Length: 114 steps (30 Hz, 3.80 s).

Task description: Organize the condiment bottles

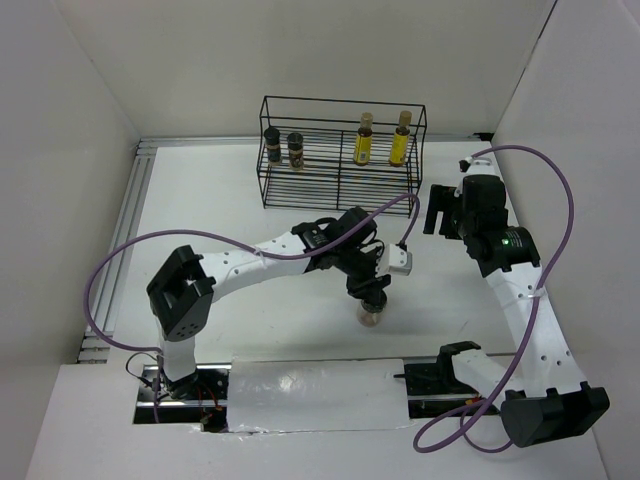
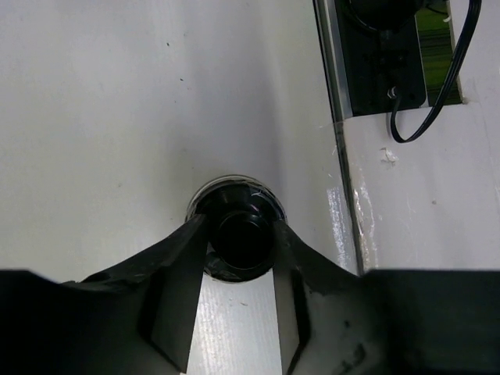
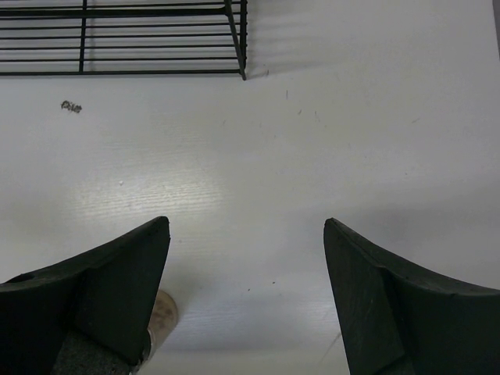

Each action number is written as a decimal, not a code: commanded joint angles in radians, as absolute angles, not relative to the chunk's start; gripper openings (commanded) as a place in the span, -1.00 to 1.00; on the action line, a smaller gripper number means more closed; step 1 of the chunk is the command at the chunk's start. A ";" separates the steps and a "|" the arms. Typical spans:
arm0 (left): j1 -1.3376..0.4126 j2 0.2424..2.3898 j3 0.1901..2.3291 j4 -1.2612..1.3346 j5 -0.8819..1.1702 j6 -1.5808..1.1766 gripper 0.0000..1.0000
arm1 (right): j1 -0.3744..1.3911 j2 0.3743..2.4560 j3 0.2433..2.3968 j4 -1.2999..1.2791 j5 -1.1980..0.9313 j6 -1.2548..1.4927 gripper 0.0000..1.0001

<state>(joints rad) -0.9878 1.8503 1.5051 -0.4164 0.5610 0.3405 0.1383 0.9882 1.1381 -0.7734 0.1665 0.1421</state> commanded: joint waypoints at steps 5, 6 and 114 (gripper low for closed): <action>-0.996 1.853 1.511 -0.410 0.574 0.333 -0.35 | 0.130 0.966 1.143 -0.785 0.187 0.140 0.73; -0.997 1.845 1.505 -0.405 0.572 0.334 -0.36 | 0.132 0.968 1.144 -0.788 0.189 0.140 0.72; -0.488 2.160 2.284 -0.396 0.114 0.064 -0.06 | 0.127 1.092 1.193 -0.764 0.152 0.198 0.72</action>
<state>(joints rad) -0.4931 2.1330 2.2482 -0.4225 0.0956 0.0727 0.1345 1.0904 1.1557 -0.7658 0.1432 0.2008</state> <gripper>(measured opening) 0.456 0.861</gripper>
